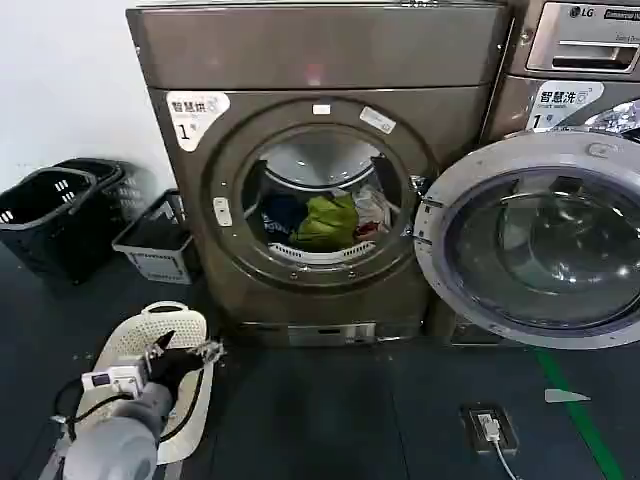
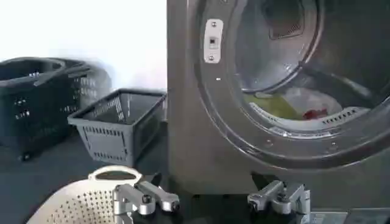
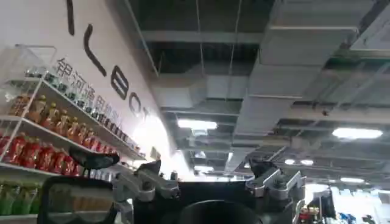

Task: Grasp the clothes from the dryer.

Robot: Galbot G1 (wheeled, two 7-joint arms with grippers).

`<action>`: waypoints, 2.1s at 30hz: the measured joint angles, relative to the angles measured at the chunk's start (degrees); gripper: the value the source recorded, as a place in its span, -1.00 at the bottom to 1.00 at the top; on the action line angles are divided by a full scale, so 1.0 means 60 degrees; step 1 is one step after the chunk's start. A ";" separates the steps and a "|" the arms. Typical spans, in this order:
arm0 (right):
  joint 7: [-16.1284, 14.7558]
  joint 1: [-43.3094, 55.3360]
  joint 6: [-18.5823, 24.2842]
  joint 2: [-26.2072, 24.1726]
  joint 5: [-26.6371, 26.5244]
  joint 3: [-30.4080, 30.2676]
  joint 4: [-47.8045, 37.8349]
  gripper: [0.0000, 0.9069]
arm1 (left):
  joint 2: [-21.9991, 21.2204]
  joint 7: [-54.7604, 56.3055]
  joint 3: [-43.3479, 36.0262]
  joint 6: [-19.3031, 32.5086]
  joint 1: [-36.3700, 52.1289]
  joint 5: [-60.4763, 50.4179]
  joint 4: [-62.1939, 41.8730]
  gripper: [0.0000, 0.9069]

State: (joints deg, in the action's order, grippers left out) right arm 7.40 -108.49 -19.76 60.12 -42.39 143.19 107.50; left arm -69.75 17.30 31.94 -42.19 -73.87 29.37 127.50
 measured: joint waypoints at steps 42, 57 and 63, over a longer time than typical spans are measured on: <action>-0.0691 0.0148 0.0653 0.0038 0.0099 -0.0303 0.0087 1.00 | -0.0047 -0.0271 0.0010 0.0939 -0.0008 -0.0580 0.0415 1.00; -0.0737 0.0134 0.0679 -0.0001 0.0009 -0.0282 0.0081 1.00 | -0.0146 -0.0382 -0.0095 0.1102 0.0046 -0.0700 0.0456 1.00; -0.0750 0.0114 0.0699 0.0000 -0.0003 -0.0242 0.0052 1.00 | -0.0173 -0.0382 -0.0211 0.1140 0.0150 -0.0738 0.0393 1.00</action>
State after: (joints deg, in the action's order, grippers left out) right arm 2.90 -107.80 -15.57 60.11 -42.41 141.74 107.81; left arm -70.79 15.01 30.68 -35.35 -72.97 24.94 129.86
